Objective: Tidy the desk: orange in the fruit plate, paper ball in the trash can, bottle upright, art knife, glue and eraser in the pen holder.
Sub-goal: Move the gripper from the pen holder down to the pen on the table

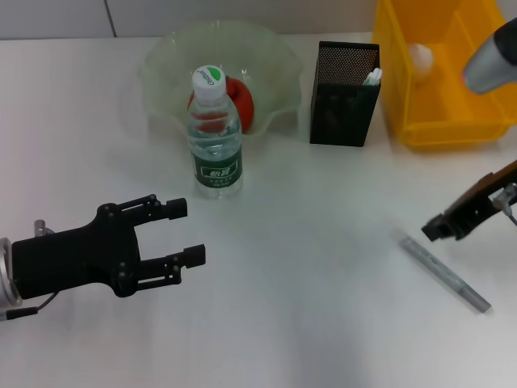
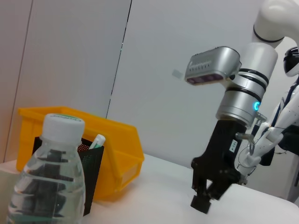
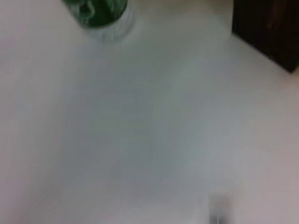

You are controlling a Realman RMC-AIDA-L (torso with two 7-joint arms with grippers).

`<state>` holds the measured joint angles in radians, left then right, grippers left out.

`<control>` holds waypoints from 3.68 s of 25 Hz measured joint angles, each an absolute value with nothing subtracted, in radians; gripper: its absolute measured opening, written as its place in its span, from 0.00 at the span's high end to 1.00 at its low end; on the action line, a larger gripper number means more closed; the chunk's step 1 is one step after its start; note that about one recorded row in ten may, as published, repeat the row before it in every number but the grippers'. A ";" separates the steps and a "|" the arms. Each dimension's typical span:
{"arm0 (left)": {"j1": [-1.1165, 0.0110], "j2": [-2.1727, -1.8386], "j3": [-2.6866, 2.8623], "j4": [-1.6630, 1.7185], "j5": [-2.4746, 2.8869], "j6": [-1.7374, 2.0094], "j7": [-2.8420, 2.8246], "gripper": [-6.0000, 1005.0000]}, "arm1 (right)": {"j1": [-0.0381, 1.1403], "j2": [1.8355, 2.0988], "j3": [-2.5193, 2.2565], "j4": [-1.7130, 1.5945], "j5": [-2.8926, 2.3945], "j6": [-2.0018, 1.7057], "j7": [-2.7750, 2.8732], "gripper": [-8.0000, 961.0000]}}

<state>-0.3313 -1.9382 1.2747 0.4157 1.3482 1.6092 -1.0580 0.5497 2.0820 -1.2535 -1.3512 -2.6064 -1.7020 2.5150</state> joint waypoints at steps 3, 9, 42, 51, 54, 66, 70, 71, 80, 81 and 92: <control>-0.332 -1.938 1.276 0.416 1.348 1.609 -1.061 0.24 | 0.554 2.083 -1.288 -1.350 -2.631 -1.703 2.532 0.94; -0.334 -1.939 1.280 0.416 1.348 1.612 -1.061 0.24 | 0.557 2.087 -1.366 -1.335 -2.667 -1.676 2.576 0.75; -0.331 -1.941 1.279 0.416 1.348 1.612 -1.051 0.24 | 0.538 2.086 -1.308 -1.407 -2.597 -1.588 2.551 0.93; -0.330 -1.939 1.277 0.416 1.348 1.615 -1.056 0.24 | 0.546 2.078 -1.172 -1.446 -2.527 -1.688 2.459 0.98; -0.331 -1.937 1.276 0.416 1.348 1.615 -1.059 0.24 | 0.552 2.083 -1.256 -1.445 -2.626 -1.707 2.493 0.95; -0.339 -1.938 1.275 0.416 1.348 1.604 -1.052 0.24 | 0.529 2.090 -1.390 -1.374 -2.678 -1.707 2.538 0.69; -0.343 -1.937 1.275 0.416 1.348 1.604 -1.052 0.24 | 0.529 2.089 -1.419 -1.348 -2.680 -1.683 2.538 0.69; -0.343 -1.937 1.275 0.417 1.348 1.603 -1.051 0.24 | 0.529 2.089 -1.424 -1.344 -2.682 -1.677 2.541 0.69; -0.342 -1.936 1.275 0.425 1.348 1.601 -1.051 0.24 | 0.535 2.087 -1.458 -1.304 -2.690 -1.641 2.559 0.69; -0.342 -1.936 1.275 0.425 1.348 1.601 -1.050 0.24 | 0.535 2.087 -1.458 -1.300 -2.690 -1.637 2.559 0.70; -0.342 -1.940 1.275 0.425 1.348 1.606 -1.039 0.24 | 0.534 2.087 -1.466 -1.283 -2.690 -1.609 2.571 0.82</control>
<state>-0.3417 -1.9404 1.2755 0.4249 1.3484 1.6055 -1.0386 0.5339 2.0872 -1.4662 -1.2828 -2.6896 -1.6087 2.5706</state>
